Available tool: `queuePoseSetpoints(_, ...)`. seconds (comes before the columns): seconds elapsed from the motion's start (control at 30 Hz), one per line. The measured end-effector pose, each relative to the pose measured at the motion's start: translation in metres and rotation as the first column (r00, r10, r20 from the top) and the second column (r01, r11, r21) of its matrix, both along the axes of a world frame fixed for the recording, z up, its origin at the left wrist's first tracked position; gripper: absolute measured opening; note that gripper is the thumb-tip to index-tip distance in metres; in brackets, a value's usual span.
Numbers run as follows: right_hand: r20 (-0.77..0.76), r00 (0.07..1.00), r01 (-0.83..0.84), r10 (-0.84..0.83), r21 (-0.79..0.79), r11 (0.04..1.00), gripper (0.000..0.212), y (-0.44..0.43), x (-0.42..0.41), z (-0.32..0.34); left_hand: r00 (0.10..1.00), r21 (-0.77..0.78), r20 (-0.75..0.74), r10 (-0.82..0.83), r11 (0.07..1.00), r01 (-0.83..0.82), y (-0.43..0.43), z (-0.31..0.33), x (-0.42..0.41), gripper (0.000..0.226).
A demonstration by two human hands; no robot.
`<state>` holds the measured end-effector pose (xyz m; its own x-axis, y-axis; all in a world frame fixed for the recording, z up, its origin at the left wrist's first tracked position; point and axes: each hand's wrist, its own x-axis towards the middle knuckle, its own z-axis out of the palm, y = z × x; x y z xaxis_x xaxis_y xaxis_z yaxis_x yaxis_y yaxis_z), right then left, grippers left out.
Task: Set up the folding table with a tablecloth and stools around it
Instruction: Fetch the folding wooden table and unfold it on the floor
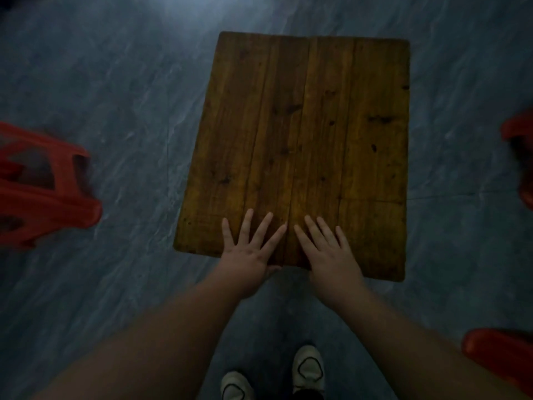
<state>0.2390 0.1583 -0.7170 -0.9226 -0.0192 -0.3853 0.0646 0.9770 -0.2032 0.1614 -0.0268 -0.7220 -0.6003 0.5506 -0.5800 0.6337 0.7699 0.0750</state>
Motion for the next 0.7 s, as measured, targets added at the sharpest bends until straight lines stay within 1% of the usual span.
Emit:
queuePoseSetpoints(0.1, 0.056, 0.995, 0.082, -0.087, 0.09, 0.993, 0.096, 0.011, 0.005, 0.009, 0.999, -0.03, 0.033, 0.014, 0.999, -0.013, 0.003, 0.005, -0.002, 0.079)
queuePoseSetpoints(0.17, 0.112, 0.985, 0.117, -0.13, 0.118, 0.986, 0.101, 0.02, 0.004, 0.012, 0.999, -0.047, 0.049, 0.021, 0.999, -0.018, 0.004, 0.008, -0.002, 0.078)
queuePoseSetpoints(0.3, 0.175, 0.979, 0.082, -0.106, 0.139, 0.987, 0.108, 0.03, 0.002, 0.014, 0.995, -0.083, 0.093, 0.034, 0.996, -0.026, 0.006, 0.011, -0.003, 0.078)
queuePoseSetpoints(0.43, 0.204, 0.976, 0.053, -0.08, 0.137, 0.989, 0.109, 0.036, 0.002, 0.02, 0.993, -0.062, 0.114, 0.037, 0.998, -0.03, 0.007, 0.021, -0.005, 0.082)
queuePoseSetpoints(0.5, 0.218, 0.972, 0.059, -0.09, 0.145, 0.988, 0.106, 0.041, 0.009, 0.024, 0.993, -0.036, 0.109, 0.034, 0.999, -0.03, 0.002, 0.028, -0.006, 0.085)
queuePoseSetpoints(0.57, 0.237, 0.963, 0.089, -0.125, 0.159, 0.983, 0.107, 0.047, 0.015, 0.026, 0.992, -0.033, 0.105, 0.063, 0.998, -0.06, -0.007, 0.036, -0.011, 0.089)
queuePoseSetpoints(0.7, 0.285, 0.947, 0.095, -0.145, 0.182, 0.979, 0.11, 0.058, 0.013, 0.03, 0.988, -0.102, 0.115, 0.102, 0.991, -0.09, -0.016, 0.047, -0.025, 0.101)
